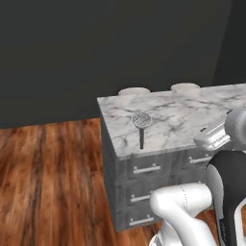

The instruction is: Pick the strainer and strainer and place them in the sink. Then turn on the water.

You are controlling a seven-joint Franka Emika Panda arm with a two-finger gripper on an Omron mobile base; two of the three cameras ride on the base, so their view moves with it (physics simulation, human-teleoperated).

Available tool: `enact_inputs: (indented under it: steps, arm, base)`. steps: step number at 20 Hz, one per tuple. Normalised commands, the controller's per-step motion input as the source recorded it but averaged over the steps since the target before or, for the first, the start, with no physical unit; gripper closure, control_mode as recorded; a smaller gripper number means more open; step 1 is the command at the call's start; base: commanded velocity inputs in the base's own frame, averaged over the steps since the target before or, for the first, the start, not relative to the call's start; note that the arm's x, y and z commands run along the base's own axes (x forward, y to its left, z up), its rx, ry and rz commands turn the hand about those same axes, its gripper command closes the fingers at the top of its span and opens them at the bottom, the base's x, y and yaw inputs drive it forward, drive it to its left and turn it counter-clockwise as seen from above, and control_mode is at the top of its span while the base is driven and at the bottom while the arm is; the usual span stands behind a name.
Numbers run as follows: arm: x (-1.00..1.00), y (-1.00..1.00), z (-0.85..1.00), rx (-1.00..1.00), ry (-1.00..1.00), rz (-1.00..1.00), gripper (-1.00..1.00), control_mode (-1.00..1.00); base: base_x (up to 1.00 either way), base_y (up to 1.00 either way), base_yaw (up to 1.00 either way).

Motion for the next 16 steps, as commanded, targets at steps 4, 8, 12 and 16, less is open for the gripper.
enact_inputs:
  steps: [4, 8, 12, 16]
  arm:
    - [0.0, 0.0, 0.0, 0.0, 0.0, 0.0, -1.0, 1.0]
    - [0.0, 0.0, 0.0, 0.0, 0.0, 0.0, -1.0, 1.0]
    - [0.81, 0.0, -0.36, 0.14, 0.28, 0.2, -1.0, -1.0]
    - [0.09, 0.0, -0.37, 0.14, 0.18, 0.06, -1.0, -1.0]
  base:
    - [0.29, 0.14, 0.3]
    - [0.52, 0.14, 0.26]
    - [0.0, 0.0, 0.0]
    - [0.0, 0.0, 0.0]
